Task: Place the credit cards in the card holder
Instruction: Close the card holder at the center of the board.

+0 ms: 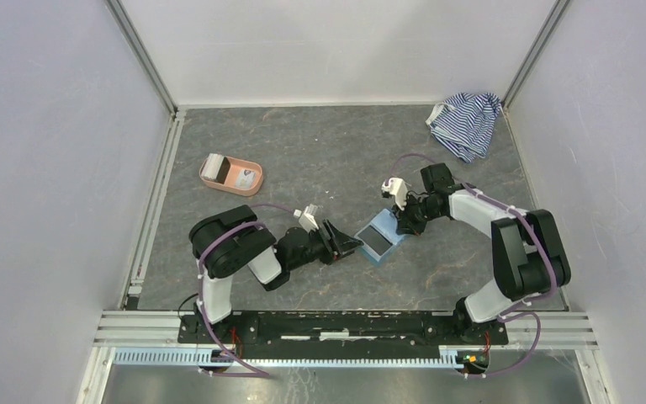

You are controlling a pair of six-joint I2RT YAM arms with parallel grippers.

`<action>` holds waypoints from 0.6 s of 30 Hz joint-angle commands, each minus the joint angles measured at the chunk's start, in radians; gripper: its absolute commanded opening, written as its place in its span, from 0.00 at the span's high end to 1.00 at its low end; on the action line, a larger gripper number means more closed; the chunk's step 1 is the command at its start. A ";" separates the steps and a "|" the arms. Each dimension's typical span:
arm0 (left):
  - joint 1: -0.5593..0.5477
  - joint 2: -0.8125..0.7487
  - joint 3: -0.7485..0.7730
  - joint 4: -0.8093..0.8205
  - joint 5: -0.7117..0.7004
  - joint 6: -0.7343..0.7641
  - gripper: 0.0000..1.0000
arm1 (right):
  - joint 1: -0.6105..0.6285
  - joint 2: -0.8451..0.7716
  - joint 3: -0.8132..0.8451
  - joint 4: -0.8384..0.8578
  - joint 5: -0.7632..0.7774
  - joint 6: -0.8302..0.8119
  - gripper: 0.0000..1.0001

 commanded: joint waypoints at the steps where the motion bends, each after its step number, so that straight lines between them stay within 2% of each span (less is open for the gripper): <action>1: -0.005 -0.067 -0.025 -0.089 -0.048 0.037 0.31 | -0.004 -0.151 -0.020 0.039 -0.009 0.008 0.86; 3: -0.005 -0.115 -0.053 -0.105 -0.081 0.077 0.18 | -0.006 -0.225 -0.046 0.055 -0.079 -0.018 0.80; 5: -0.005 -0.179 -0.059 -0.186 -0.107 0.128 0.16 | -0.005 -0.278 -0.079 0.057 -0.188 -0.078 0.74; 7: -0.005 -0.253 -0.046 -0.294 -0.125 0.180 0.16 | 0.001 -0.321 -0.122 0.071 -0.261 -0.133 0.62; 9: -0.005 -0.325 -0.045 -0.381 -0.168 0.212 0.16 | 0.022 -0.371 -0.171 0.128 -0.272 -0.140 0.51; 12: -0.005 -0.457 -0.063 -0.484 -0.254 0.251 0.12 | 0.106 -0.415 -0.228 0.226 -0.141 -0.061 0.38; 16: -0.005 -0.564 -0.074 -0.560 -0.300 0.254 0.01 | 0.194 -0.362 -0.223 0.253 -0.004 0.040 0.34; 18: -0.005 -0.568 -0.067 -0.558 -0.287 0.232 0.00 | 0.261 -0.331 -0.214 0.272 0.103 0.072 0.29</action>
